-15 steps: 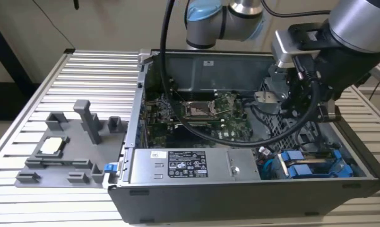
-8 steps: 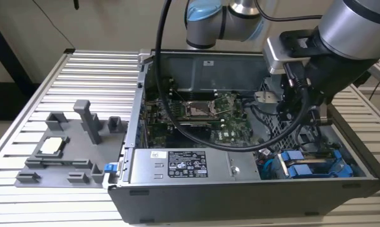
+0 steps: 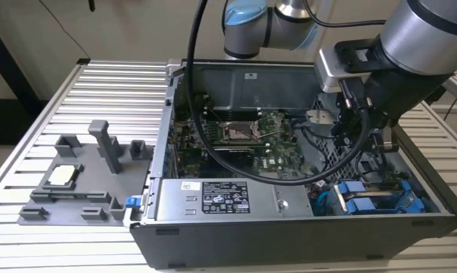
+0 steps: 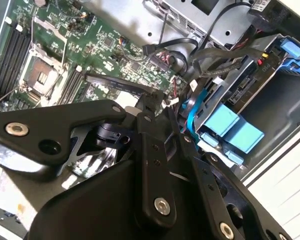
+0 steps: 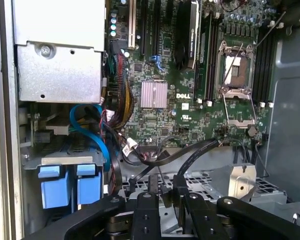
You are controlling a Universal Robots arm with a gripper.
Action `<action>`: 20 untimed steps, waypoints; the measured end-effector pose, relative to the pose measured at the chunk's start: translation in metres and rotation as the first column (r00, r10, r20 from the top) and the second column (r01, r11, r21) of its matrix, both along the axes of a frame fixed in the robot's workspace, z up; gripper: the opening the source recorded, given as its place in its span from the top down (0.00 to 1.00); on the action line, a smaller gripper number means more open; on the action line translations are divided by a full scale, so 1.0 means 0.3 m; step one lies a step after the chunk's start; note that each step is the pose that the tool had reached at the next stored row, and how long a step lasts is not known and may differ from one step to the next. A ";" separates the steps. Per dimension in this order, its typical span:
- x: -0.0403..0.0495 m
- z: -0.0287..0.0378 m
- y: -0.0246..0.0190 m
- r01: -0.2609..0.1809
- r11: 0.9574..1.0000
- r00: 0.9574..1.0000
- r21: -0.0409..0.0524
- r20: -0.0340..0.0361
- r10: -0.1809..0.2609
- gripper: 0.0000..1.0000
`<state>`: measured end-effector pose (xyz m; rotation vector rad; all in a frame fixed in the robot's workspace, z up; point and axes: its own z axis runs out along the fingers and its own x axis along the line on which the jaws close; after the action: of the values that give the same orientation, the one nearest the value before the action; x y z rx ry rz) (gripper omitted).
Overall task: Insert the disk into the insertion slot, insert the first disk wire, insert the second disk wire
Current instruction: 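Insert the second disk wire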
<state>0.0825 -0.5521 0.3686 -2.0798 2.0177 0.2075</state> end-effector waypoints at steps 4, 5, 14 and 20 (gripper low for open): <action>0.003 -0.001 0.000 -0.008 1.000 1.000 0.001 0.000 0.008 0.73; 0.004 -0.001 0.000 -0.013 1.000 1.000 0.001 0.000 0.013 0.73; 0.008 -0.003 -0.001 -0.042 0.999 0.999 0.002 0.000 0.042 0.73; 0.008 -0.003 -0.001 -0.043 0.999 0.999 0.002 0.000 0.043 0.73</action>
<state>0.0849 -0.5524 0.3677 -2.1231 1.9736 0.2163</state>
